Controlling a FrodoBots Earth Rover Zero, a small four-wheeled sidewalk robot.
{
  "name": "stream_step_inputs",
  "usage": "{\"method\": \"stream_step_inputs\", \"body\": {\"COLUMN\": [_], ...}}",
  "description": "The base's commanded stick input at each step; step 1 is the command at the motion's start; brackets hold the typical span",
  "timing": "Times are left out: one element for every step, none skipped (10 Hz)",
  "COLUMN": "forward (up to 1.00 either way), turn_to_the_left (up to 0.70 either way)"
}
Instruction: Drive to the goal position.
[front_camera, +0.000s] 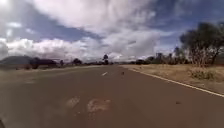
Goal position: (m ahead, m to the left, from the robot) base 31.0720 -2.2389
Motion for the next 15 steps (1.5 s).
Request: {"method": "stream_step_inputs", "body": {"forward": [0.7, 0.7, 0.7, 0.7, 0.7, 0.7, 0.7, 0.7, 0.7, 0.7, 0.7, 0.7, 0.7, 0.7, 0.7], "turn_to_the_left": [0.0, 0.0, -0.05, -0.11, -0.24, -0.35, -0.35, -0.35, -0.35, -0.35, -0.35, -0.14, -0.04, 0.0, 0.0]}}
